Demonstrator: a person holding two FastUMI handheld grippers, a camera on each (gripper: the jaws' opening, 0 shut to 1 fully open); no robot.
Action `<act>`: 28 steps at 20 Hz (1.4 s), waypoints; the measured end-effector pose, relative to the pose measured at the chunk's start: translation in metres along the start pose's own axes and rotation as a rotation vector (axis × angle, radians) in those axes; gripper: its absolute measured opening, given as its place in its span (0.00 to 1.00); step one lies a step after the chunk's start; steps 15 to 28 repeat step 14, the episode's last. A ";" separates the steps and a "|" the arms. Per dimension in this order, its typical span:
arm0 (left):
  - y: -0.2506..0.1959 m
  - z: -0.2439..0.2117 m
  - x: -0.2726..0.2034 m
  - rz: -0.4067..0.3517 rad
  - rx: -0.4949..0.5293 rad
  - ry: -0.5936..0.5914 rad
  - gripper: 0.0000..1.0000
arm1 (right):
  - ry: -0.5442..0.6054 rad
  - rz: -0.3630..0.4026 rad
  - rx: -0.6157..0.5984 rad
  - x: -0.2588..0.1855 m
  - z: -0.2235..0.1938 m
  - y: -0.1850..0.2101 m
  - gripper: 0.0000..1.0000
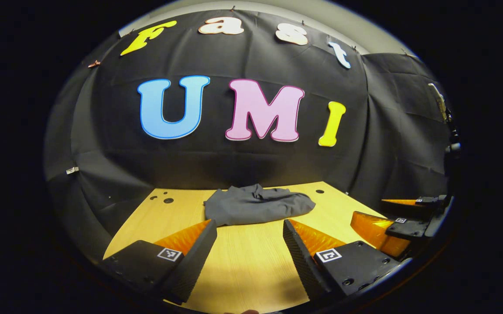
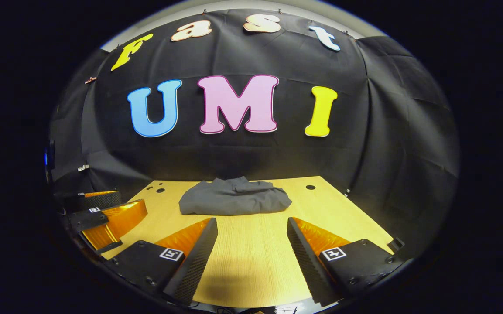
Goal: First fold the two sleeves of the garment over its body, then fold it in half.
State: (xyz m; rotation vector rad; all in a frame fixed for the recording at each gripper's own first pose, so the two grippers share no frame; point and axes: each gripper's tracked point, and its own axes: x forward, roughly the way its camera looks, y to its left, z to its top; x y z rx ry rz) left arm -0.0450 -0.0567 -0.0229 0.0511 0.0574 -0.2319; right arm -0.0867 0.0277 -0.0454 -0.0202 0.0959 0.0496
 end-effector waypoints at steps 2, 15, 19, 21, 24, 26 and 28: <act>-0.001 -0.004 0.000 0.001 -0.006 0.006 0.96 | 0.012 0.002 -0.003 -0.003 -0.006 -0.001 0.99; 0.020 -0.015 0.003 0.059 -0.037 0.037 0.96 | 0.052 0.016 0.002 0.003 -0.016 0.000 0.99; 0.020 -0.015 0.003 0.059 -0.037 0.037 0.96 | 0.052 0.016 0.002 0.003 -0.016 0.000 0.99; 0.020 -0.015 0.003 0.059 -0.037 0.037 0.96 | 0.052 0.016 0.002 0.003 -0.016 0.000 0.99; 0.020 -0.015 0.003 0.059 -0.037 0.037 0.96 | 0.052 0.016 0.002 0.003 -0.016 0.000 0.99; 0.020 -0.015 0.003 0.059 -0.037 0.037 0.96 | 0.052 0.016 0.002 0.003 -0.016 0.000 0.99; 0.020 -0.015 0.003 0.059 -0.037 0.037 0.96 | 0.052 0.016 0.002 0.003 -0.016 0.000 0.99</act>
